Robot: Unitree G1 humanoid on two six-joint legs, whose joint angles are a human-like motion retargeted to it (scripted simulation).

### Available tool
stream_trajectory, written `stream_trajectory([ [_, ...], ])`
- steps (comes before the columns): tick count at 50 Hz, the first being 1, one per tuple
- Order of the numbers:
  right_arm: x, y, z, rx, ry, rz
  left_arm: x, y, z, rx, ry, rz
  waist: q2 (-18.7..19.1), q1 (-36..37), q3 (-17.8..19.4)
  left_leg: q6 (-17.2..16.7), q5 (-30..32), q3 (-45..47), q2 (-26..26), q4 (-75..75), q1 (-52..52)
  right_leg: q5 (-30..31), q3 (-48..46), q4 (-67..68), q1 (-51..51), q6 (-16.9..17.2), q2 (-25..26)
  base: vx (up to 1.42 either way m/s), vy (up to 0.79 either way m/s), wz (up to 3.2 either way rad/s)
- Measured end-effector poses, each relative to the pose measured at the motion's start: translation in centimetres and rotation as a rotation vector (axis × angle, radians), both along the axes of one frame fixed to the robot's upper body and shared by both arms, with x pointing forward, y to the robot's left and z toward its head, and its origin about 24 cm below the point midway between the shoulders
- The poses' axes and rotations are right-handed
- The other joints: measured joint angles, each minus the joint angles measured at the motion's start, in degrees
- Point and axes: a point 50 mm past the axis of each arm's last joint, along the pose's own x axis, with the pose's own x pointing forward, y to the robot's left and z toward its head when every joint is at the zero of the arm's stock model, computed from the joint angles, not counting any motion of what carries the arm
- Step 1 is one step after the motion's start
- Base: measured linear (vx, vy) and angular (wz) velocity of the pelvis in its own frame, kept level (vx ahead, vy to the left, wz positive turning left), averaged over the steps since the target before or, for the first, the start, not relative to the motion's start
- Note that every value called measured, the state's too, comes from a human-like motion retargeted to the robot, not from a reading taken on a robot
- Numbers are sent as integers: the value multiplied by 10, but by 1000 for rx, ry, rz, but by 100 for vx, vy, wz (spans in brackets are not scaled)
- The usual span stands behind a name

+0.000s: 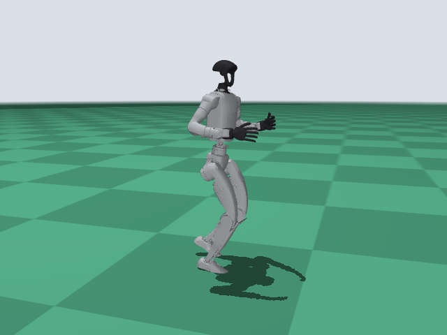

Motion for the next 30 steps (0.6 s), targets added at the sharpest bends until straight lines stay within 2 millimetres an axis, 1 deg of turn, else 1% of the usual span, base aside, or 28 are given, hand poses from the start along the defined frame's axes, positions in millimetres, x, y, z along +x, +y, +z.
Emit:
stream_trajectory([
  [2,5,-4,8,-30,-40,-24,-5,7,-16,-20,89,33,-4,24,-1,26,-58,18,44,79,-15,-63,-25,19,13,-23,-3,24,-9,149],
  [3,10,-6,13,-49,-67,-36,-8,10,-25,-25,134,54,-5,37,1,38,-87,23,64,113,-22,-107,-37,30,19,-40,-5,25,-7,130],
  [5,21,-8,25,-85,-132,-58,-15,17,-45,-15,230,101,-6,60,10,55,-146,28,90,152,-35,-169,-57,56,28,-66,-11,25,-5,118],
  [7,39,-4,40,-90,-215,-63,-22,26,-64,10,314,151,-12,70,29,65,-190,35,85,126,-34,-203,-63,62,45,-73,-22,28,0,107],
  [8,46,1,47,-68,-256,-52,-28,31,-74,19,352,174,-18,71,35,66,-201,41,74,94,-31,-207,-63,59,52,-72,-29,30,3,91],
  [10,49,14,61,21,-321,-20,-44,39,-89,24,426,207,-33,71,32,63,-186,49,38,9,-21,-188,-49,35,66,-62,-42,33,6,82],
  [11,46,19,65,83,-340,1,-51,41,-93,17,453,215,-41,69,23,55,-155,52,17,-41,-15,-160,-43,13,74,-52,-49,35,7,76],
  [12,42,24,70,145,-354,25,-58,43,-96,8,476,221,-50,67,14,46,-119,54,-2,-91,-7,-124,-39,-8,82,-41,-57,36,8,68],
  [13,38,29,72,207,-360,52,-62,44,-97,-4,493,221,-57,63,3,33,-73,58,-22,-142,3,-74,-40,-27,88,-29,-69,35,9,66],
  [14,34,33,74,261,-360,81,-65,43,-98,-13,500,216,-64,58,-7,21,-26,61,-41,-187,13,-32,-41,-36,89,-18,-81,33,9,67],
  [15,30,36,75,311,-357,111,-65,42,-98,-21,503,208,-70,51,-17,9,21,64,-61,-229,23,5,-42,-42,89,-8,-93,28,10,74],
  [16,27,38,75,340,-352,135,-62,39,-96,-19,489,192,-75,42,-22,2,52,65,-80,-255,32,24,-42,-29,85,-2,-104,24,10,76],
  [17,24,40,74,363,-341,153,-57,35,-93,-16,470,175,-79,34,-25,-3,74,64,-95,-268,36,38,-43,-11,81,2,-113,17,10,70],
  [18,22,41,70,374,-318,159,-52,31,-88,-13,442,158,-79,26,-27,-4,79,62,-103,-254,33,43,-44,16,76,2,-118,14,11,64],
  [20,17,42,61,389,-272,168,-34,21,-71,-2,347,110,-77,3,-33,1,71,52,-124,-230,31,33,-48,74,69,-3,-131,13,11,68],
  [22,13,39,45,394,-186,152,-9,6,-40,20,186,44,-77,-24,-33,18,21,33,-151,-201,36,-4,-50,147,64,-11,-149,13,11,82],
  [24,9,35,25,416,-84,123,14,-10,0,59,-18,-31,-79,-54,-23,46,-64,15,-174,-161,43,-46,-45,235,57,-11,-167,12,9,94],
  [25,6,33,14,436,-31,105,22,-18,23,86,-128,-67,-80,-69,-15,62,-108,10,-181,-140,46,-61,-40,281,52,-7,-175,12,8,89],
  [27,1,28,-8,494,59,66,33,-35,59,132,-300,-137,-81,-89,10,79,-161,5,-182,-115,51,-77,-31,348,35,-1,-182,12,6,54],
  [28,1,24,-13,528,76,58,37,-43,73,141,-358,-176,-79,-88,25,79,-166,2,-180,-123,60,-78,-29,361,26,0,-179,12,3,5],
  [29,-1,23,-18,562,90,54,38,-47,76,133,-367,-202,-76,-88,31,73,-156,-5,-181,-142,70,-76,-28,360,19,0,-177,13,1,-19],
  [30,-3,22,-21,595,104,53,37,-49,74,114,-353,-220,-72,-86,33,63,-139,-14,-184,-165,82,-73,-28,351,14,1,-176,13,-3,-22],
])
